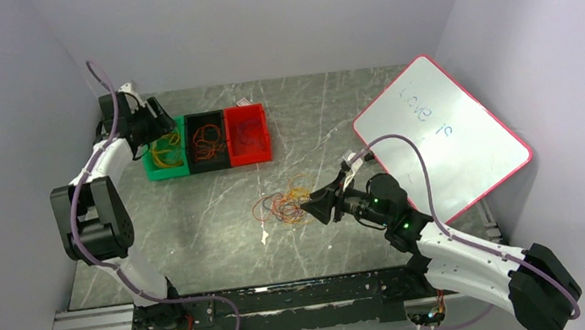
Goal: Untangle the cables
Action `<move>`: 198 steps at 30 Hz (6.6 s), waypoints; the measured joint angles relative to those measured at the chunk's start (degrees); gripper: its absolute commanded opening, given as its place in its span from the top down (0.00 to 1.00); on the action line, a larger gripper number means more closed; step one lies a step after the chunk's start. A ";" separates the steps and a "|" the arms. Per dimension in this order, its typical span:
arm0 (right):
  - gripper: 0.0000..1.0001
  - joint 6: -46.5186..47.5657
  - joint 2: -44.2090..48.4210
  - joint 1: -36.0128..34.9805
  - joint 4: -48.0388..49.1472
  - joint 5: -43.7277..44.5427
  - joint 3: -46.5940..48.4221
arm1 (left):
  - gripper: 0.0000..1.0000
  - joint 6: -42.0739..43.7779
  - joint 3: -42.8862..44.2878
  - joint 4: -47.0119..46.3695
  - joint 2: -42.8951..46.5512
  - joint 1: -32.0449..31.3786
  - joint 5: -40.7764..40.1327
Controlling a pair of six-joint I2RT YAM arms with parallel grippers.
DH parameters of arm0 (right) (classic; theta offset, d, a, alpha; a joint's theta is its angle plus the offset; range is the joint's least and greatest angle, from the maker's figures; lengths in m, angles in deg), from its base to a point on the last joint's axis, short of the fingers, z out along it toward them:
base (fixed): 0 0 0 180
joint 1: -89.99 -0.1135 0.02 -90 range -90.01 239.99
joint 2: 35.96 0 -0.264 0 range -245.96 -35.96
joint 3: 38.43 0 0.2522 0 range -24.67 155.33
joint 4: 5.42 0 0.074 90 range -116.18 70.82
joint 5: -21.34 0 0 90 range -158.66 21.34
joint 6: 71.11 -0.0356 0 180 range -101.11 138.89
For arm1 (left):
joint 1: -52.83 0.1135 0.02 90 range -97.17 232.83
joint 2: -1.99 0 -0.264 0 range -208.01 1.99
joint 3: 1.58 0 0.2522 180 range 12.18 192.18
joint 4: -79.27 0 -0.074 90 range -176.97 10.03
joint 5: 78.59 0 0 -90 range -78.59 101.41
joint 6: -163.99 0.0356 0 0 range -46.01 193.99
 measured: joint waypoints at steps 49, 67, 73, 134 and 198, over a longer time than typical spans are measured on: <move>0.48 -0.68 0.63 0.00 -0.04 -1.01 -0.96 | 0.64 -1.01 -6.75 4.92 6.25 -8.70 -14.12; 0.48 -0.68 0.42 0.00 0.02 -1.01 -0.96 | 0.93 1.51 -0.57 6.32 0.76 -5.38 -17.11; 0.48 -0.63 -0.31 0.00 0.00 -1.03 -0.96 | 0.93 1.97 3.67 6.40 -5.53 -4.00 -14.45; 0.48 -0.92 -0.39 0.00 0.57 -1.27 -0.96 | 0.63 4.76 7.74 12.59 -4.46 -3.54 -10.25; 0.48 -1.27 -1.16 0.00 0.90 -2.12 -1.53 | 0.54 6.36 1.49 16.50 3.89 -5.22 -11.50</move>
